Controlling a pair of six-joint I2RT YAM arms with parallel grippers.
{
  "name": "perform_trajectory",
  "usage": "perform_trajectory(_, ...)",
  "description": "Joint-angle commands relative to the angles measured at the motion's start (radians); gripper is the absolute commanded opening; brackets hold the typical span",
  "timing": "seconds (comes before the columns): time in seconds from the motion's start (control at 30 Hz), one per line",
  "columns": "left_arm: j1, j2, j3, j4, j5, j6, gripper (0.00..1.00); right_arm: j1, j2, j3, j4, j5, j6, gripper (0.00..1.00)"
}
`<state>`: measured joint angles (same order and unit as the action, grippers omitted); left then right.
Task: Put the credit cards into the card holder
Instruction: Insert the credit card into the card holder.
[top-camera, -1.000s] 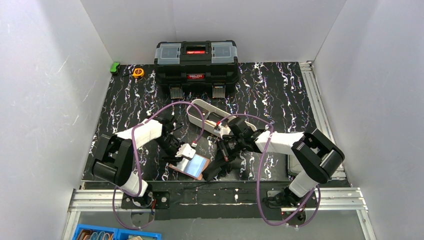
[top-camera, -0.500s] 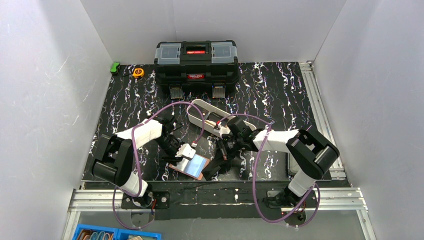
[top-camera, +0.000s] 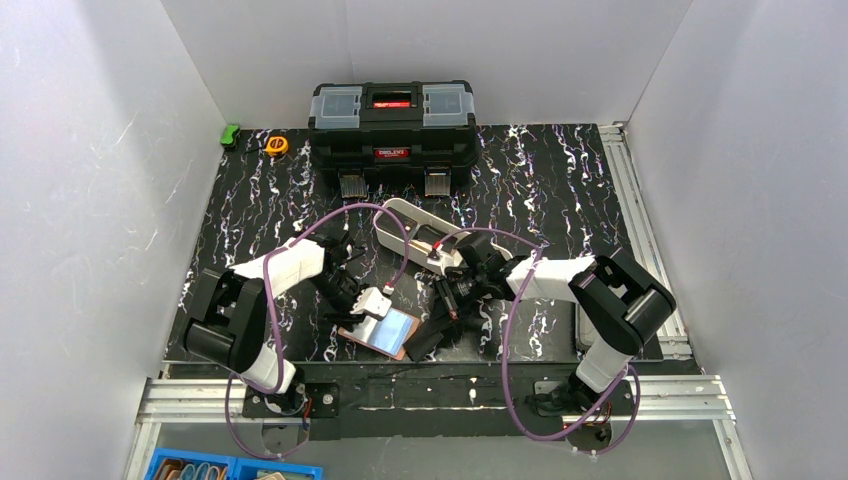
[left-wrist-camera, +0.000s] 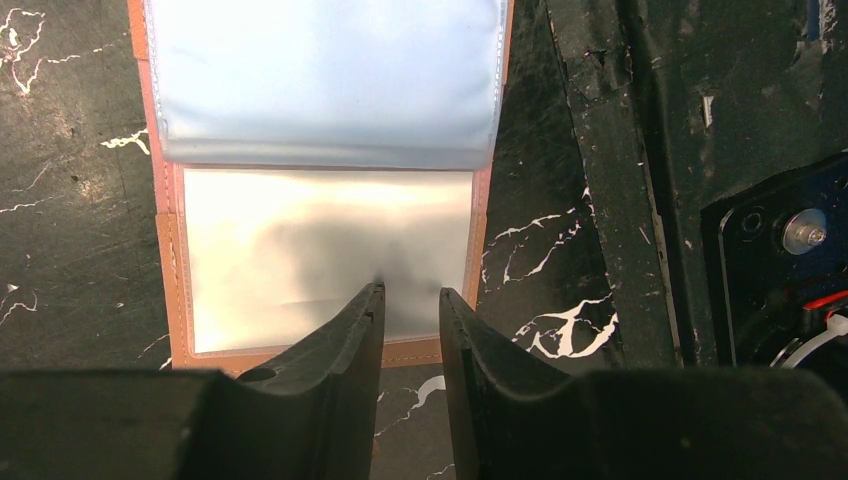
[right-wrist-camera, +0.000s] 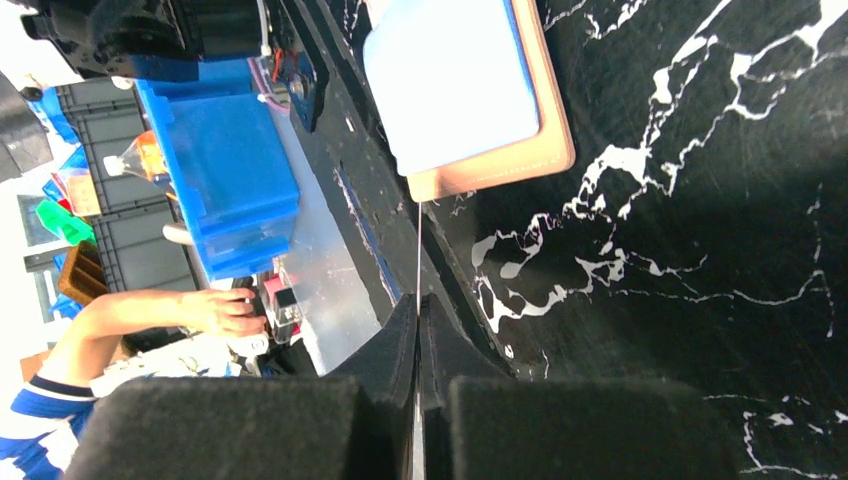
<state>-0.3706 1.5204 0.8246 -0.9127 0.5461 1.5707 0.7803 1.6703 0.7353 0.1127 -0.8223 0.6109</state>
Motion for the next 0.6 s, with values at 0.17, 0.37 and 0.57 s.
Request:
perform_trajectory(0.17,-0.004,-0.027,-0.008,-0.013,-0.009,0.014,0.26,-0.011,-0.026,-0.006,-0.019,-0.053,-0.043,0.01)
perform_trajectory(0.37,-0.004,-0.027,-0.009,-0.016,-0.011,0.015,0.26,-0.012,0.0,0.015,0.013,-0.043,-0.025,0.01)
perform_trajectory(0.57,-0.005,-0.028,-0.01,-0.012,-0.006,0.013,0.26,-0.014,0.027,0.024,0.065,-0.033,0.016,0.01)
